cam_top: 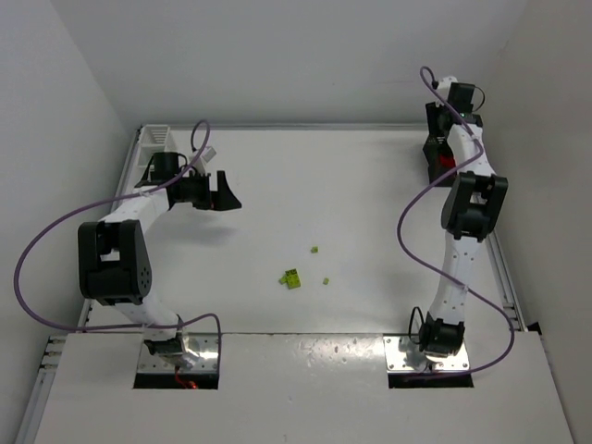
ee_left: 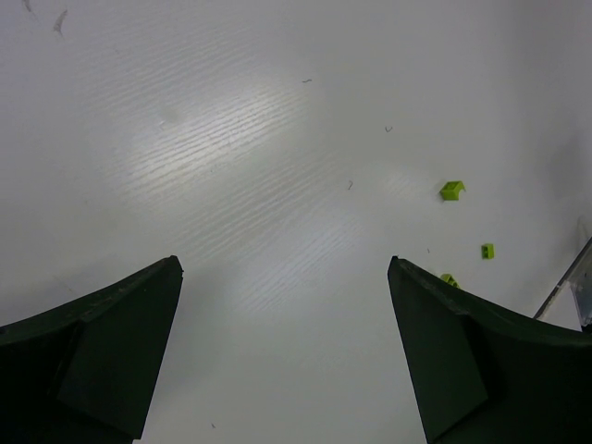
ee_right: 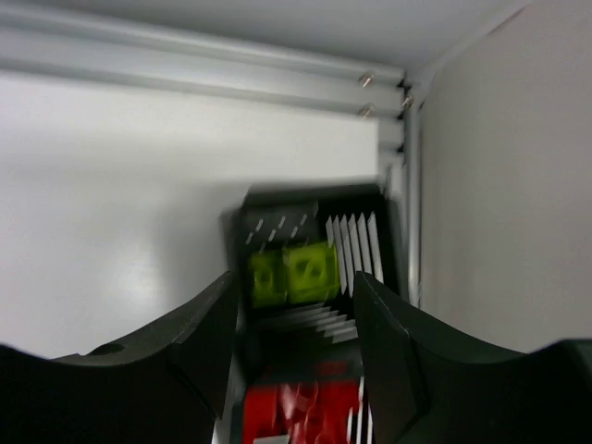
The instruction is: Sort the legos into containers by color
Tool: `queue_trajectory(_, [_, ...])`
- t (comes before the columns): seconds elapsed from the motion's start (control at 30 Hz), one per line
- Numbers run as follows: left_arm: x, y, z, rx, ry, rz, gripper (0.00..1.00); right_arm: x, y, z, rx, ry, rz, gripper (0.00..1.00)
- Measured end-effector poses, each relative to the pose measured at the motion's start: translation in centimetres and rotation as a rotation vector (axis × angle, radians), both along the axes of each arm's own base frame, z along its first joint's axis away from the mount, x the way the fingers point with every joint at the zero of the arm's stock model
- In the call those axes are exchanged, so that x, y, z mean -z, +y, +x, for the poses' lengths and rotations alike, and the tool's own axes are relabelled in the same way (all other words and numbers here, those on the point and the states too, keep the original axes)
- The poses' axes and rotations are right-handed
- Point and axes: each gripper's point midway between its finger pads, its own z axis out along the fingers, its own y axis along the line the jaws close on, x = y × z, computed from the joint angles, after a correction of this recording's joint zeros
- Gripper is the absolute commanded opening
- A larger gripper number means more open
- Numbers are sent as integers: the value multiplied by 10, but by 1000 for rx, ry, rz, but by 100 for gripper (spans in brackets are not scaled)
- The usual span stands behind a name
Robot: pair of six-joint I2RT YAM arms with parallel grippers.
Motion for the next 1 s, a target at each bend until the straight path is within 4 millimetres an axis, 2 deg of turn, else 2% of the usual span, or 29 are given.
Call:
queue_trajectory(0.1, [0, -1, 0, 2, -2, 5, 100, -17, 24, -27, -79, 32, 42, 53])
queue_trajectory(0.2, [-2, -1, 0, -5, -14, 29, 100, -65, 73, -61, -256, 6, 102, 68])
queue_trajectory(0.23, [-5, 0, 1, -7, -24, 38, 100, -84, 93, -73, -330, -9, 116, 72])
queue_trajectory(0.33, [-11, -2, 1, -9, -46, 53, 100, -137, 173, -112, -619, -44, 136, 75])
queue_trajectory(0.4, [-13, -2, 1, -12, -52, 57, 100, -148, 235, -142, -826, -20, 160, 77])
queue_trajectory(0.47, [-12, 0, 2, -19, -52, 64, 100, -128, 294, -180, -1014, 58, 203, 80])
queue_trajectory(0.5, [-12, 0, 2, -24, -50, 68, 100, -108, 318, -204, -1091, 128, 229, 81])
queue_trajectory(0.57, [-11, 1, 3, -29, -49, 73, 100, -53, 362, -258, -1236, 288, 262, 82])
queue_trajectory(0.6, [-11, 2, 3, -32, -48, 76, 100, -20, 376, -295, -1301, 392, 269, 82])
queue_trajectory(0.67, [-11, 2, 3, -34, -47, 77, 100, 36, 388, -367, -1399, 594, 269, 83])
queue_trajectory(0.73, [-11, 4, 3, -40, -46, 75, 100, 69, 389, -424, -1483, 747, 253, 84])
queue_trajectory(0.77, [-11, 5, 4, -42, -46, 74, 100, 76, 389, -438, -1508, 779, 245, 85])
queue_trajectory(0.83, [-11, 5, 4, -46, -44, 69, 100, 79, 392, -449, -1549, 784, 226, 88])
queue_trajectory(0.9, [-12, 6, 5, -53, -45, 62, 100, 77, 400, -444, -1588, 731, 202, 92])
queue_trajectory(1.0, [-14, 6, 6, -56, -50, 55, 100, 78, 413, -441, -1646, 674, 167, 94])
